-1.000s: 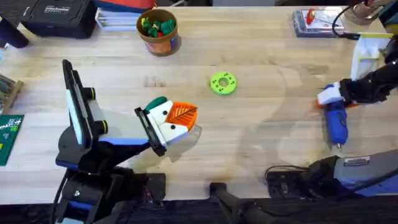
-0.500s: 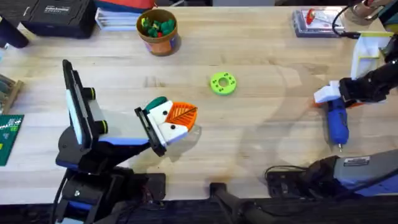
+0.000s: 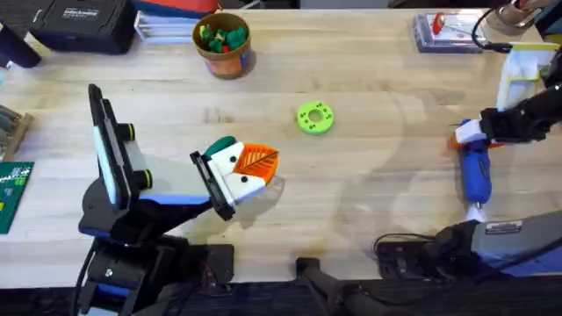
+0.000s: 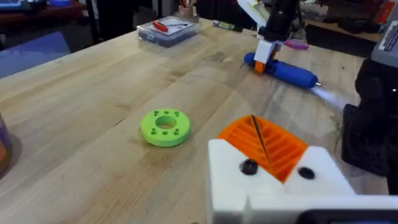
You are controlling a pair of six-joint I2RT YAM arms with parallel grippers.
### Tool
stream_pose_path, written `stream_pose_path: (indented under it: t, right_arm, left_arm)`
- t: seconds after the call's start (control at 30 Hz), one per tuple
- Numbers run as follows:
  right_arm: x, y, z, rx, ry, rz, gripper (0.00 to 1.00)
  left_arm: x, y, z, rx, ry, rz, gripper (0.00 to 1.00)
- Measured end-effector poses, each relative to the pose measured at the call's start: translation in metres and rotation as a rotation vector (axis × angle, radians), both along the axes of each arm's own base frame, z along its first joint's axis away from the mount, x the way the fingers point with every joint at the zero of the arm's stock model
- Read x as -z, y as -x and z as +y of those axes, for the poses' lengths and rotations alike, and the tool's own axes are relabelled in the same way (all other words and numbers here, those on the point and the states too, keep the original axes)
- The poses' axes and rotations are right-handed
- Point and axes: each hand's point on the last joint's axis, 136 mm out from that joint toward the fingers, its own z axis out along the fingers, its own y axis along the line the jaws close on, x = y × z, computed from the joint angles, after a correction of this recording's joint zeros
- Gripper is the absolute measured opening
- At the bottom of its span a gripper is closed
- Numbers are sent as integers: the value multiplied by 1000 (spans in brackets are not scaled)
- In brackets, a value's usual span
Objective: Pick up the gripper from the table and insert it into the empty holder that is missing its gripper. Then pick up a screw, insert it into the mounting hole, and use the screwdriver to tighten it. Finally, clean up the table by picking up the vegetable and placing it into the bucket.
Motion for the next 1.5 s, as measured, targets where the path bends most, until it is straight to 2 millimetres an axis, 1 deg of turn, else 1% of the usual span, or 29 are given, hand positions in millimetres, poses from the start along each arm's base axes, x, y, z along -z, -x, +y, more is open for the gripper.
stream_pose_path:
  t: [0.07, 0.27, 0.73, 0.87, 0.97, 1.03, 1.2, 1.33, 1.5]
  right_arm:
    - [0, 0, 0, 0, 0, -1, 365]
    - [0, -1, 1, -1, -5, -7, 256]
    - [0, -2, 1, 11, -8, -11, 236]
    - [-8, -3, 1, 35, 2, -31, 229]
    - [-23, -6, -1, 56, 27, -79, 225]
    - [-37, -8, -2, 65, 49, -123, 222]
    - [-82, -13, 1, 81, 111, -263, 215]
    - [-113, -19, 15, 88, 112, -378, 211]
    - [-138, -26, 41, 60, 99, -474, 205]
  left_arm:
    - [0, 0, 0, 0, 0, 0, 9]
    - [0, 0, 0, 0, 0, 0, 9]
    - [0, 0, 0, 0, 0, 0, 9]
    - [0, 0, 0, 0, 0, 0, 9]
    - [0, 0, 0, 0, 0, 0, 9]
    - [0, 0, 0, 0, 0, 0, 9]
    - [0, 0, 0, 0, 0, 0, 9]
    - [0, 0, 0, 0, 0, 0, 9]
    - [0, 0, 0, 0, 0, 0, 9]
